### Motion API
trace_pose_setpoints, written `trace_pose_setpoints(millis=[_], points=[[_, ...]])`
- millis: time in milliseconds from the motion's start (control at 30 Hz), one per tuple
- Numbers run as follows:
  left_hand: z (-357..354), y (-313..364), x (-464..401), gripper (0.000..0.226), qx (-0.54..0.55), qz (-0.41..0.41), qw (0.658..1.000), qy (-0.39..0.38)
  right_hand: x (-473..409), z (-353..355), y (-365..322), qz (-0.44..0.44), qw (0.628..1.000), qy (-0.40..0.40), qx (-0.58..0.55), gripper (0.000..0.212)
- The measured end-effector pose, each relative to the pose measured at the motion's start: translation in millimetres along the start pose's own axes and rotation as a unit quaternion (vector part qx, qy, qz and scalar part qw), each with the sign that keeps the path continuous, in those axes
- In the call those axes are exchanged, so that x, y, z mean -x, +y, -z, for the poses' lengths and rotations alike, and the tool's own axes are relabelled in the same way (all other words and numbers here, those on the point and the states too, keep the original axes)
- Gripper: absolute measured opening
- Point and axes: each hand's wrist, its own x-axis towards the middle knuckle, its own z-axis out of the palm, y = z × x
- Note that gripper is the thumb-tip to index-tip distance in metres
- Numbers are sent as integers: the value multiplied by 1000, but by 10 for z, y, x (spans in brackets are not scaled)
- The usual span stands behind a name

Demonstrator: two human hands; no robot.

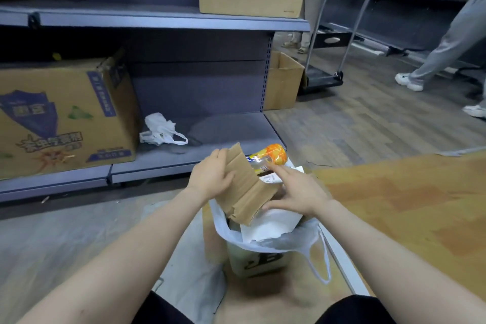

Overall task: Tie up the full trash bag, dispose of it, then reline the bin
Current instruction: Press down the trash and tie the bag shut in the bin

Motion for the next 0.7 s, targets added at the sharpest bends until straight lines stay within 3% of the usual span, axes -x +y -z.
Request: trace_pose_setpoints(millis=[100, 267, 433, 467, 567, 700], points=[[50, 152, 131, 68, 4, -15, 999, -28, -49, -46, -5, -32, 997, 25, -61, 94], [-35, 403, 355, 87, -59, -54, 996, -42, -166, -132, -92, -22, 998, 4, -66, 93], [-360, 552, 518, 57, -90, -36, 990, -102, -225, -203, -128, -15, 999, -3, -50, 86], [-419, 558, 536, 59, -95, -25, 991, -87, -227, -211, -123, -17, 999, -4, -43, 85], [-533, 551, 495, 96, -88, -44, 995, -3, -233, -208, -102, -17, 999, -13, -32, 78], [-531, 520, 436, 87, -69, -40, 996, -45, -216, -167, -30, -25, 1000, 7, 2, 65]])
